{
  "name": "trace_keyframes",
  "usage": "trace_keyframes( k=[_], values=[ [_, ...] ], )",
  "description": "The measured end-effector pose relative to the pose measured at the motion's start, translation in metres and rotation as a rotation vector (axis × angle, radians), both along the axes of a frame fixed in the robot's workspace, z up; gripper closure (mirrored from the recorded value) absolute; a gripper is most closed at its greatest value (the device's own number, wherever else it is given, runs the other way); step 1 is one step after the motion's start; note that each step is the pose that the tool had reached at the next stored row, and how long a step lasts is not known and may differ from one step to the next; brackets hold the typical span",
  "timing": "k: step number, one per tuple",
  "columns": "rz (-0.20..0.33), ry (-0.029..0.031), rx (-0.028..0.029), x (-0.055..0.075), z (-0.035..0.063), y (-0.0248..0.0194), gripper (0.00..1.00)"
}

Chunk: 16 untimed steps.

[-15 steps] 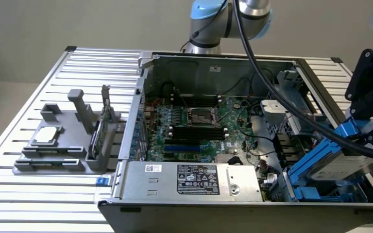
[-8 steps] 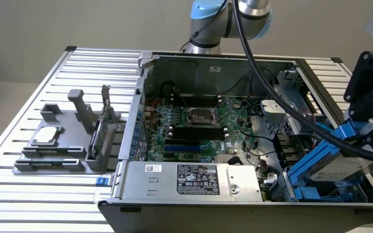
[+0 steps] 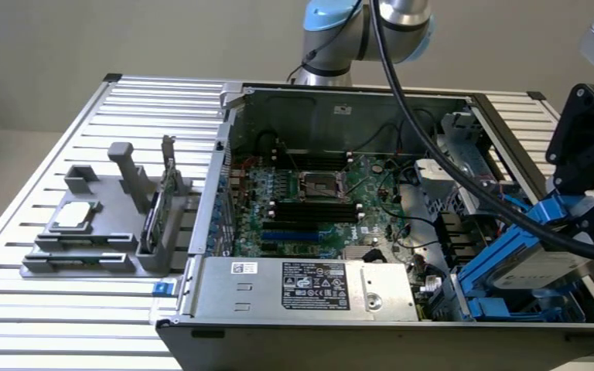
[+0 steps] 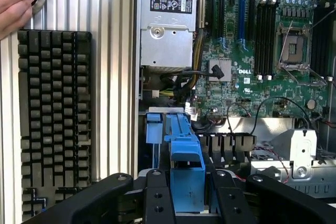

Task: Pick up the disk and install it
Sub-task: 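Insert the disk into the insertion slot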

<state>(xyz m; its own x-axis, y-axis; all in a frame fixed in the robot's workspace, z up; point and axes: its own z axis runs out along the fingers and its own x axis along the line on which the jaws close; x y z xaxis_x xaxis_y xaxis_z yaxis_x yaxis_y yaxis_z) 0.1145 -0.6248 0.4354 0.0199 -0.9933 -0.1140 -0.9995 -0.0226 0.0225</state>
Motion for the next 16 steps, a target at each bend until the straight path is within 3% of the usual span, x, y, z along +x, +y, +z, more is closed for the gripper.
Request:
trace_keyframes(
  k=[16],
  values=[
    [0.022, 0.0000, 0.0005, -0.0006, -0.0019, 0.0004, 0.67]
  ],
)
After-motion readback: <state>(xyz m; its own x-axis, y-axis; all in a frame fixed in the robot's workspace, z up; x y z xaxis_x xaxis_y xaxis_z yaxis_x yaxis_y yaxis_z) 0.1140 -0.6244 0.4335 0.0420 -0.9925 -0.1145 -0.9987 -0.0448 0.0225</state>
